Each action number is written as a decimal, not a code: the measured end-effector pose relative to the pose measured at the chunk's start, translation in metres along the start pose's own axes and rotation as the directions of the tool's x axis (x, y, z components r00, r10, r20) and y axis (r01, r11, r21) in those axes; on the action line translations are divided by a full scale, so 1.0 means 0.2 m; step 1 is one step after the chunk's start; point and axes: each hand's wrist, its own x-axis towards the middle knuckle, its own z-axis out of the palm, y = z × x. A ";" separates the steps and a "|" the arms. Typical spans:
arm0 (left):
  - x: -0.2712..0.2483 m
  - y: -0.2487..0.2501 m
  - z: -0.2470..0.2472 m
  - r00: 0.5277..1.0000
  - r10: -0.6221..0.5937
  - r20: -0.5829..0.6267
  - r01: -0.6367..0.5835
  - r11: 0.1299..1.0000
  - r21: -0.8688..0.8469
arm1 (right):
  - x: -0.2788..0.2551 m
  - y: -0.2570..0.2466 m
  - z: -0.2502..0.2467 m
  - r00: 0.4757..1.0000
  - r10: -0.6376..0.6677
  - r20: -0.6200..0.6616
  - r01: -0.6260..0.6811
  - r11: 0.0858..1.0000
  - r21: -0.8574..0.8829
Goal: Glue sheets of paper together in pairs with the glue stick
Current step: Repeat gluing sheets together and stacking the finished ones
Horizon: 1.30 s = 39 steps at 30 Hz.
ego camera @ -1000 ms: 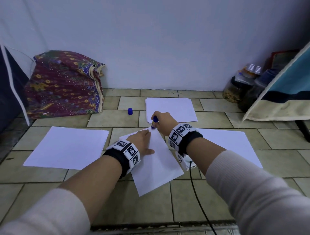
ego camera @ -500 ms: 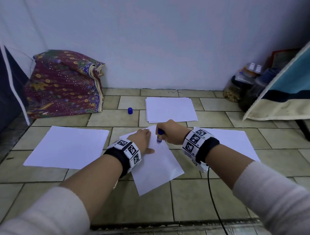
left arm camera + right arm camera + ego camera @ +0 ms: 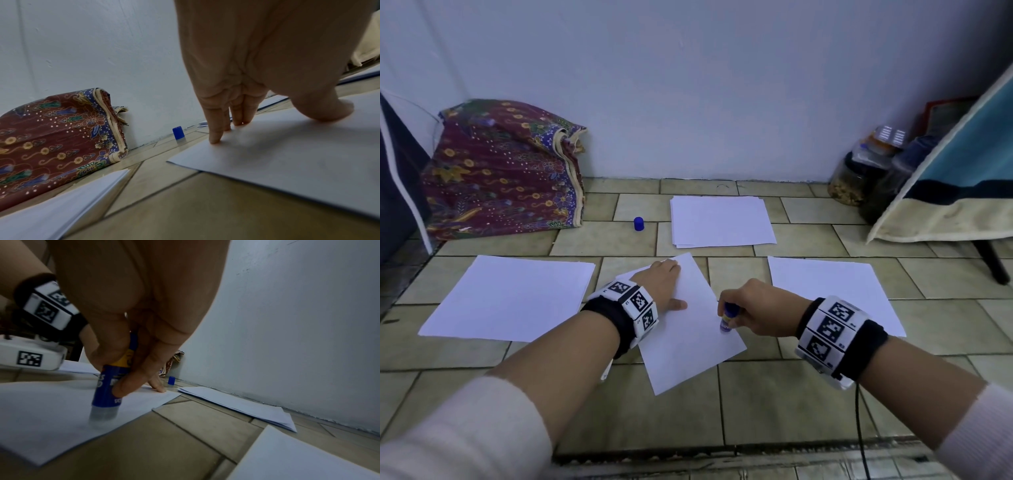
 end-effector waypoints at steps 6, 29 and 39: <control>-0.01 -0.02 -0.05 0.999 0.003 0.035 -0.005 0.998 0.056 | -0.07 0.03 0.00 0.996 -0.032 0.082 0.033 0.999 -0.014; -0.21 -0.29 0.04 1.000 -0.008 0.020 0.007 0.999 0.049 | 0.43 0.05 -0.12 0.894 0.403 -0.196 0.210 0.010 0.978; -0.19 -0.34 0.10 0.981 -0.035 0.192 0.040 0.999 -0.024 | 0.74 -0.13 -0.07 0.858 0.388 -0.336 -0.110 0.778 0.618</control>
